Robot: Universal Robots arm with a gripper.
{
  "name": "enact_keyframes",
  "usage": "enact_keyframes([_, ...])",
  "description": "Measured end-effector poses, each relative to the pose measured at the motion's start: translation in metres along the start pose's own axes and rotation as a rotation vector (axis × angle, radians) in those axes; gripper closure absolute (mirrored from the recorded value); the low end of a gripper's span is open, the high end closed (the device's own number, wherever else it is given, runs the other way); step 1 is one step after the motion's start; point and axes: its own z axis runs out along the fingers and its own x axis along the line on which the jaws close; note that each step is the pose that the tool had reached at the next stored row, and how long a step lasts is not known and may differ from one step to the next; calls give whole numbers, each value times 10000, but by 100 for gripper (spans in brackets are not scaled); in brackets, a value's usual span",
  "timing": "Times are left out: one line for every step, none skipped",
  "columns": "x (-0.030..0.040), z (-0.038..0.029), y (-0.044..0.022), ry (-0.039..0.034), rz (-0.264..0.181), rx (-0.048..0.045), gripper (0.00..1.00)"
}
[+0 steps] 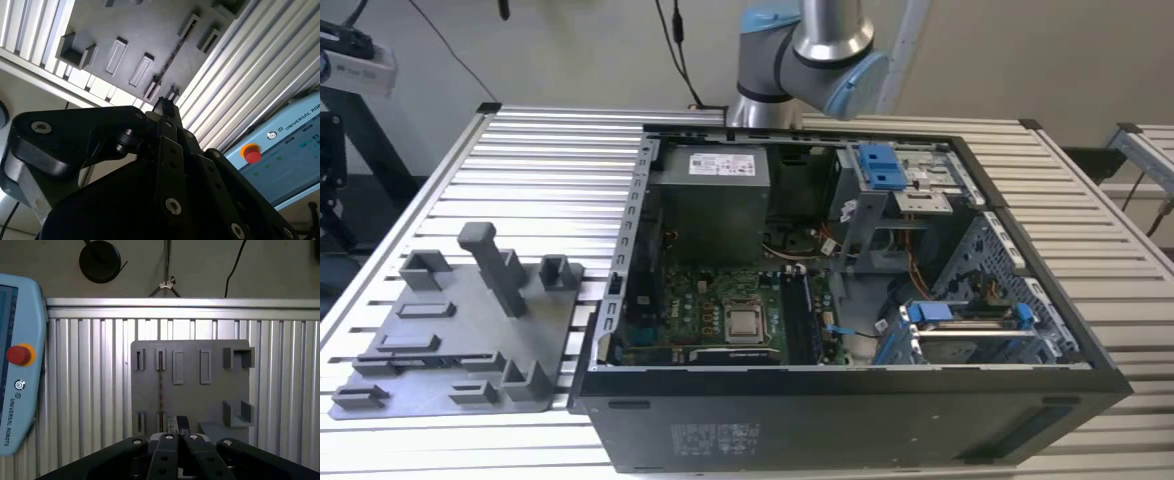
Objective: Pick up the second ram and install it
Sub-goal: 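Pick up the second ram and move it above second insertion slot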
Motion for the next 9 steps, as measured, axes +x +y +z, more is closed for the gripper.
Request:
enact_keyframes([0, 0, 0, 0, -1, 0, 89])
enact_keyframes([0, 0, 0, 0, -2, 1, 89])
enact_keyframes([0, 0, 0, 0, -4, 0, 89])
enact_keyframes([0, 0, 0, 0, -4, 1, 89])
enact_keyframes([0, 0, 0, 0, -5, 0, 89])
enact_keyframes([0, 0, 0, 0, -7, 0, 88])
enact_keyframes([0, 0, 0, 0, -8, 0, 82])
enact_keyframes([0, 0, 0, 0, -9, 0, 82])
enact_keyframes([0, 0, 0, 0, -10, 0, 76])
